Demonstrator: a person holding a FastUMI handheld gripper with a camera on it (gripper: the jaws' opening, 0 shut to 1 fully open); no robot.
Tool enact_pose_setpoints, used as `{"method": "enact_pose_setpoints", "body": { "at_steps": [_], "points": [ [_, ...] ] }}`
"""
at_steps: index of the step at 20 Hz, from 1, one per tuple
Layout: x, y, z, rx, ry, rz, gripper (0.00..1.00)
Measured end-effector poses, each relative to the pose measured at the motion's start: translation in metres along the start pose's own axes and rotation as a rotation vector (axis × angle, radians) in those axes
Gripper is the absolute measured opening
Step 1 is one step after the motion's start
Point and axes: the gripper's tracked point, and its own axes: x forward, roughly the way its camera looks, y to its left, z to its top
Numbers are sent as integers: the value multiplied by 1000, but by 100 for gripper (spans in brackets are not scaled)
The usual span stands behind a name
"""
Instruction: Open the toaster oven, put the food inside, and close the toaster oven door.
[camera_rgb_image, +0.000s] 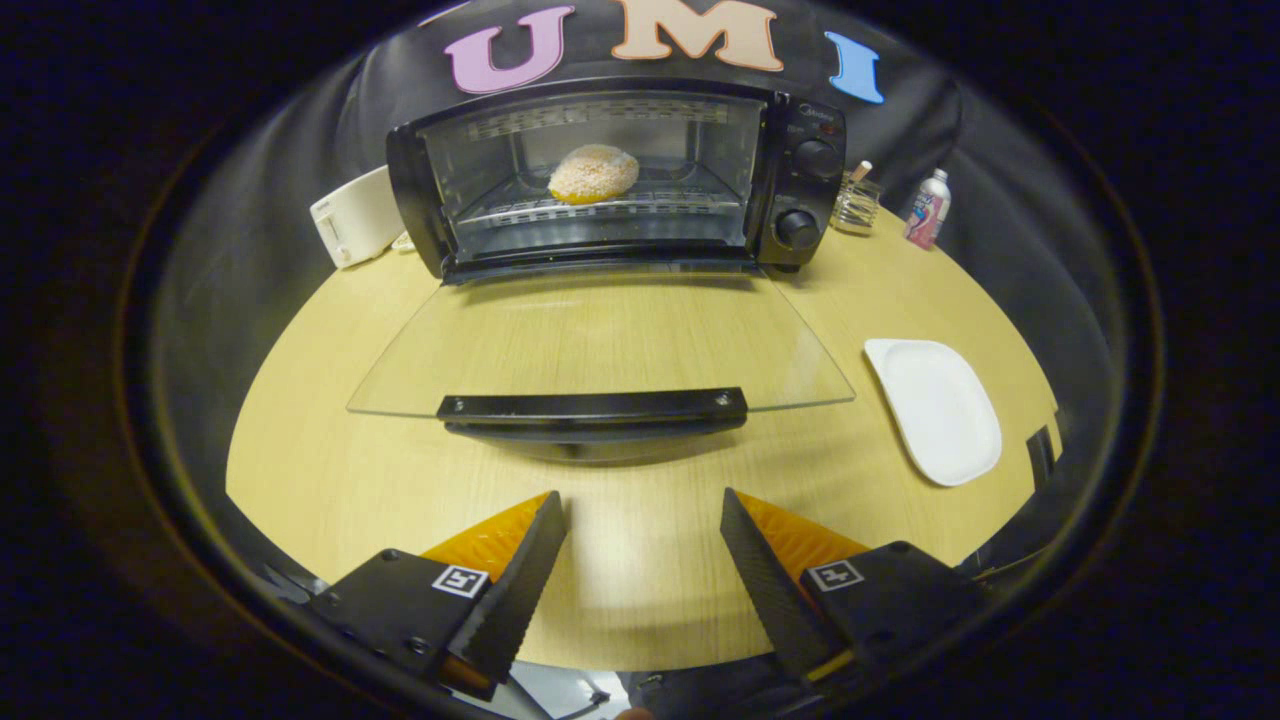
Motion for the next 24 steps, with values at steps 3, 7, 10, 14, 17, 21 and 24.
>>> {"method": "enact_pose_setpoints", "body": {
  "at_steps": [3, 7, 10, 14, 17, 21, 24],
  "points": [
    [3, 8, 15, 0, -22, 18, 100],
    [-7, 10, 25, -33, -46, 25, 99],
    [-19, 12, 40, -36, -84, 38, 99],
    [-36, 17, 79, -53, -181, 56, 99],
    [-39, 23, 110, -59, -230, 60, 99],
    [-36, 30, 137, -48, -268, 66, 99],
    [-33, 33, 160, 0, -299, 74, 99]
  ]
}}
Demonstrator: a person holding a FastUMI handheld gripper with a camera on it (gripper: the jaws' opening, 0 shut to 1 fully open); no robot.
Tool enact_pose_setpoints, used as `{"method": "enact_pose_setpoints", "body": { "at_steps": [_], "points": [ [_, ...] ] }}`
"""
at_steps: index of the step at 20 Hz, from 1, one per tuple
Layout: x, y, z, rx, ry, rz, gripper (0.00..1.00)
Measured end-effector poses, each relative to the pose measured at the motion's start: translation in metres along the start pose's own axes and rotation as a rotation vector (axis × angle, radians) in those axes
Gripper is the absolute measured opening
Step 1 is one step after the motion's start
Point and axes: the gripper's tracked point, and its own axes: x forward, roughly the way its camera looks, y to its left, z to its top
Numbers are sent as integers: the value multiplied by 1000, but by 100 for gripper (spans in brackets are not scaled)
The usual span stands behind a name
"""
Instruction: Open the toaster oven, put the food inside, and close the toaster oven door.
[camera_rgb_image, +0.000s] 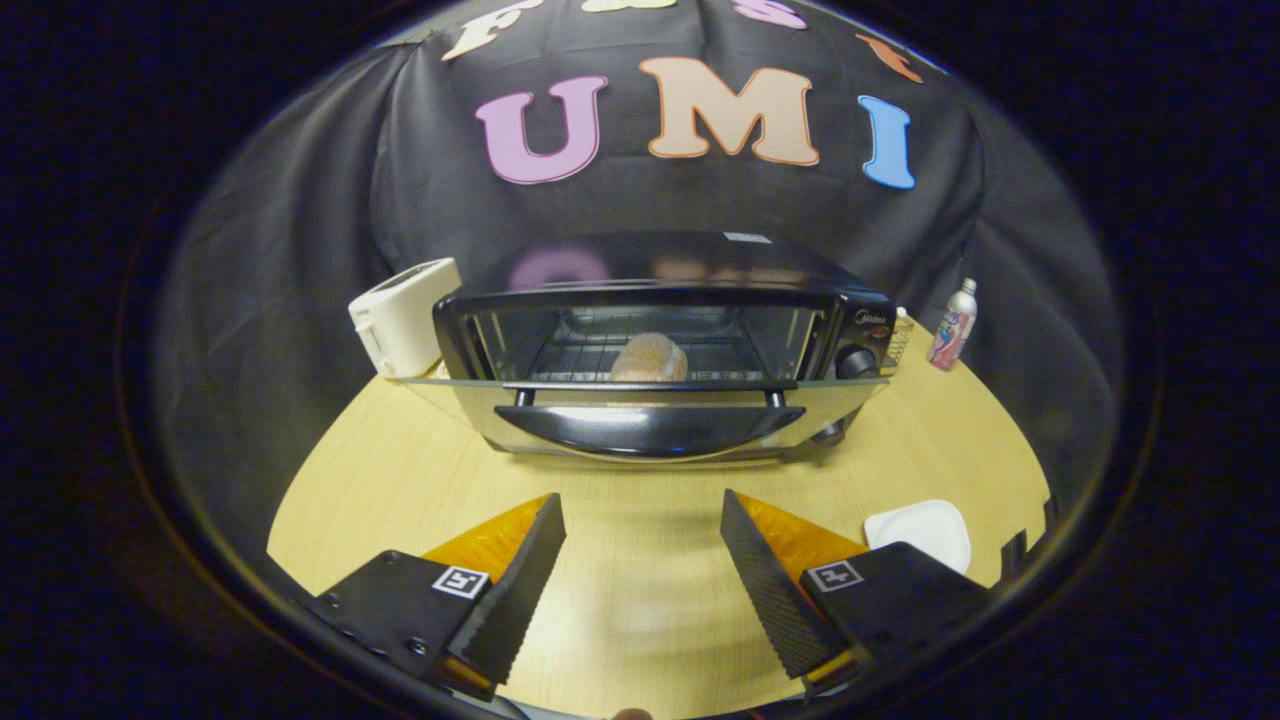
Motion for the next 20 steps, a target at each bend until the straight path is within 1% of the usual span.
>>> {"method": "enact_pose_setpoints", "body": {
  "at_steps": [9, 12, 15, 18, 20],
  "points": [
    [26, 6, 53, 75, -80, -11, 99],
    [26, 2, 67, 74, -99, -22, 99],
    [7, -5, 98, 68, -157, -32, 99],
    [-25, -17, 150, 62, -248, -35, 99],
    [-54, -30, 189, 48, -317, -58, 99]
  ]
}}
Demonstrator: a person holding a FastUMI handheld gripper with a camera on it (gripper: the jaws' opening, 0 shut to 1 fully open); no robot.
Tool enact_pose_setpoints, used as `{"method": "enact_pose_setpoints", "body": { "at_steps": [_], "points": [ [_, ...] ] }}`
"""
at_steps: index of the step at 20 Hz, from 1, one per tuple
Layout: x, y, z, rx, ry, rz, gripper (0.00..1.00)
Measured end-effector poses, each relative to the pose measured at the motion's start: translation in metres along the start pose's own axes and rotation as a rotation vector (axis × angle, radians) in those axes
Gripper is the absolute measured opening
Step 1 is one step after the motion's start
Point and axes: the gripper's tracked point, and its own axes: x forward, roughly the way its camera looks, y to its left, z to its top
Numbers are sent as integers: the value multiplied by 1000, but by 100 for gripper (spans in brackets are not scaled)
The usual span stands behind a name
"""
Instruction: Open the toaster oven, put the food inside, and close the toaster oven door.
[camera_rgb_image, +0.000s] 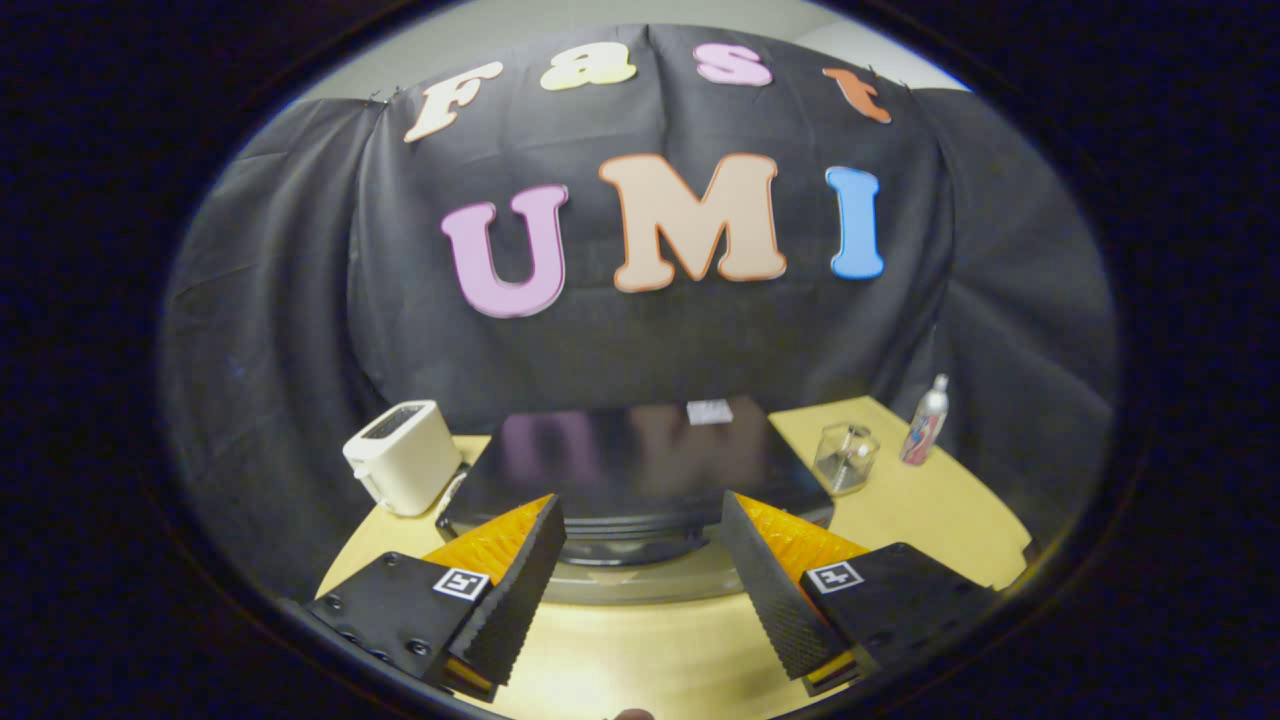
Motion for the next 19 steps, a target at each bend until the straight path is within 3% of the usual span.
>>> {"method": "enact_pose_setpoints", "body": {
  "at_steps": [10, 14, 19],
  "points": [
    [-34, -40, 204, 23, -269, -21, 99],
    [-28, -53, 244, 33, -326, -1, 99],
    [-17, -78, 259, 44, -350, -6, 99]
  ]
}}
